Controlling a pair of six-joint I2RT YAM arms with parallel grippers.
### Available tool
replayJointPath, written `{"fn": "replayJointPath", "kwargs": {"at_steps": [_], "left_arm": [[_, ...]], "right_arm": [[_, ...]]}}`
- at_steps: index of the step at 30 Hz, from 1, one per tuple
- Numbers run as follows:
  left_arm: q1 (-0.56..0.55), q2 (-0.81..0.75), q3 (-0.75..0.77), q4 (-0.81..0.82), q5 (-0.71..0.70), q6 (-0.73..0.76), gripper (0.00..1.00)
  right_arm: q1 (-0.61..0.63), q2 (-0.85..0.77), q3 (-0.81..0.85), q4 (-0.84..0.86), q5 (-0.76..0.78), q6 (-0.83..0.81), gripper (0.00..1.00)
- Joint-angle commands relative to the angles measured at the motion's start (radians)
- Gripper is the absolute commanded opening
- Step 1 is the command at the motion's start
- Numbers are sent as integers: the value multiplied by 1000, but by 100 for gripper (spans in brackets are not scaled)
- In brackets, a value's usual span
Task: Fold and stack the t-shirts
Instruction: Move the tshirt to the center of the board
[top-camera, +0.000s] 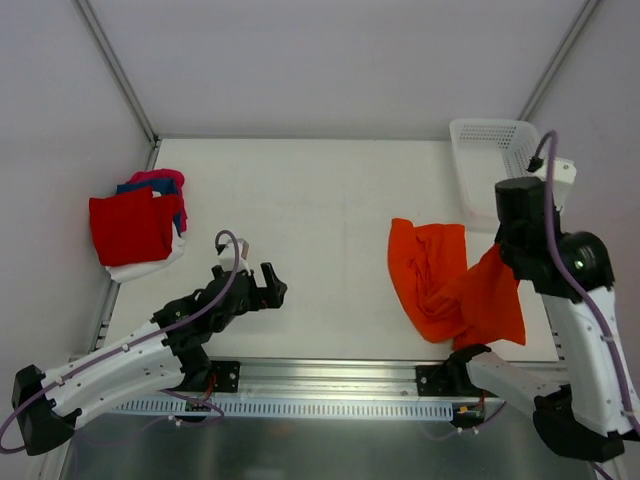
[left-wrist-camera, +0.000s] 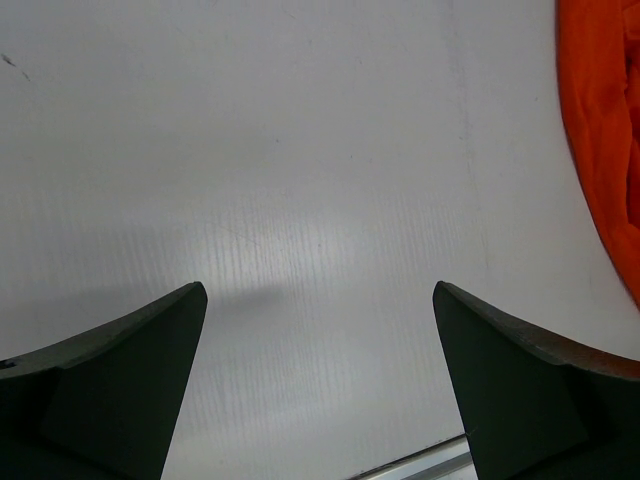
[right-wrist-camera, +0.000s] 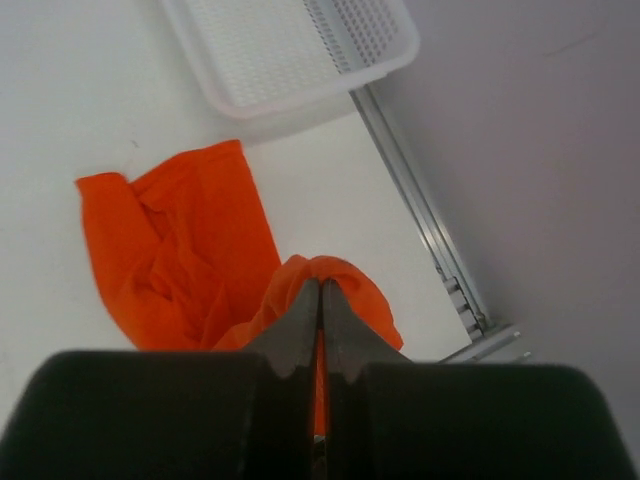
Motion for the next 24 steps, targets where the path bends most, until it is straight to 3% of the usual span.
{"fn": "replayJointPath", "kwargs": {"at_steps": [1,5,11,16,24], "left_arm": [[-6,-35,-6,1,-21,-17,99],[-6,-51,-15,3,-38,-32,99],[-6,3,-9,3,-30,-35,99],[-6,20,-24,4,-30,-71,99],[-6,35,-32,12,-30,-78,99]], "right_arm": [[-116,55,-90,145,-4,-65,1],[-269,142,-170,222,-20,-90,0],[-449,303,-232,323,-171,-104,0],[-489,403,-215,372,-250,-85,0],[-487,713,15,389,-381,-119,1]]}}
